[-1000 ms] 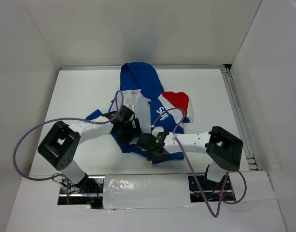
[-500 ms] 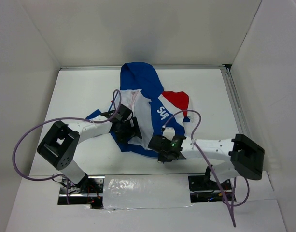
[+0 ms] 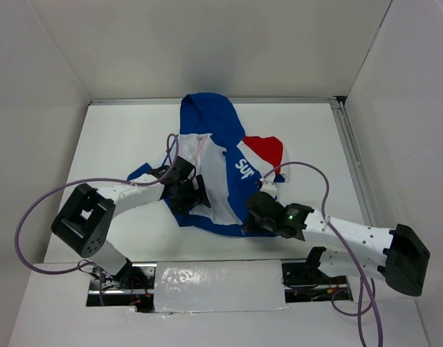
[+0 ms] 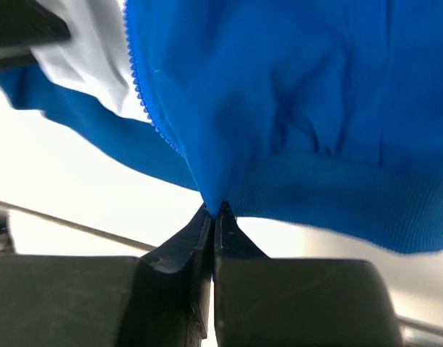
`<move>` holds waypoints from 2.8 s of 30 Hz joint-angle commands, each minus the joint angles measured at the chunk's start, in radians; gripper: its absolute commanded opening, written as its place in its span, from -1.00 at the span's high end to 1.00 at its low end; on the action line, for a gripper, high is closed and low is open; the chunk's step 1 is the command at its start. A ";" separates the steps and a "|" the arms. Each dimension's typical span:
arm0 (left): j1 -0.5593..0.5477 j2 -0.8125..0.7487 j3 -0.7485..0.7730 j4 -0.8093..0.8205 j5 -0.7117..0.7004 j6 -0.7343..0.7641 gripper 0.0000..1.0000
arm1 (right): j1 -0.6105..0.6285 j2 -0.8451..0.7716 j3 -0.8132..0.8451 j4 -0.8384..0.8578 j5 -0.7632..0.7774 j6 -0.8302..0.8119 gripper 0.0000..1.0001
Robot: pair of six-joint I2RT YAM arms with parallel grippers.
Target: Zip up the jacket
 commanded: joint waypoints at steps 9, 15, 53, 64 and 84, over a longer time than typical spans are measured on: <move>-0.079 -0.323 -0.025 -0.176 -0.039 0.047 -0.99 | -0.177 -0.182 -0.146 0.376 -0.244 -0.120 1.00; -0.060 -0.396 -0.064 -0.348 -0.125 -0.085 -0.98 | -0.210 -0.188 -0.138 0.314 -0.198 -0.142 1.00; 0.068 0.166 0.286 -0.483 -0.192 -0.204 -0.17 | -0.274 -0.076 -0.106 0.334 -0.218 -0.205 1.00; 0.048 -0.124 0.177 -0.387 -0.137 -0.077 0.48 | -0.279 -0.057 -0.104 0.346 -0.232 -0.205 1.00; -0.196 -0.465 -0.300 0.204 0.282 0.323 0.32 | -0.268 0.517 0.190 0.273 -0.226 -0.208 1.00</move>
